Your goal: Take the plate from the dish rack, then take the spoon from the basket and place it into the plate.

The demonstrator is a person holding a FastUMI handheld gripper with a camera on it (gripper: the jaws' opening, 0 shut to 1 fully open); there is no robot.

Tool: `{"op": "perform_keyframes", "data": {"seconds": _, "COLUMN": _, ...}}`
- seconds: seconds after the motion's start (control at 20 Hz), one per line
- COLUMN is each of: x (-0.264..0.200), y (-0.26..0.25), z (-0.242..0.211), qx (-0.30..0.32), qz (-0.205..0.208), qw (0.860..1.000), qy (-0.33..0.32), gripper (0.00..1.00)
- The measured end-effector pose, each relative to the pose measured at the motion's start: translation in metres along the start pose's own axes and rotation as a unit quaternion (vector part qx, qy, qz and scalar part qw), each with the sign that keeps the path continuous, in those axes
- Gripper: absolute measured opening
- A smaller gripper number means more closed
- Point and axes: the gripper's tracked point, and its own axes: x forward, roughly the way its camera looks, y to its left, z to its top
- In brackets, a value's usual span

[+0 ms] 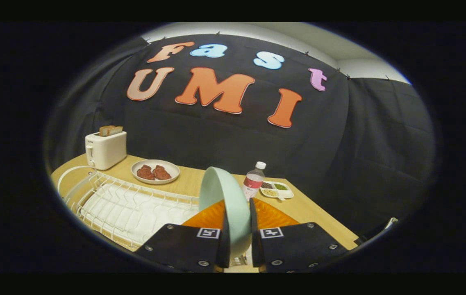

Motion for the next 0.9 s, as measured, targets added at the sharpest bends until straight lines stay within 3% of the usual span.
{"op": "perform_keyframes", "data": {"seconds": 0.6, "x": -0.001, "y": -0.031, "z": 0.024, "qx": 0.0, "qz": -0.048, "qw": 0.998, "qy": -0.036, "gripper": 0.18}}
{"op": "perform_keyframes", "data": {"seconds": 0.7, "x": -0.006, "y": -0.03, "z": 0.027, "qx": 0.015, "qz": -0.023, "qw": 0.999, "qy": -0.034, "gripper": 0.11}}
{"op": "perform_keyframes", "data": {"seconds": 0.9, "x": -0.012, "y": -0.026, "z": 0.016, "qx": 0.018, "qz": -0.007, "qw": 1.0, "qy": -0.018, "gripper": 0.1}}
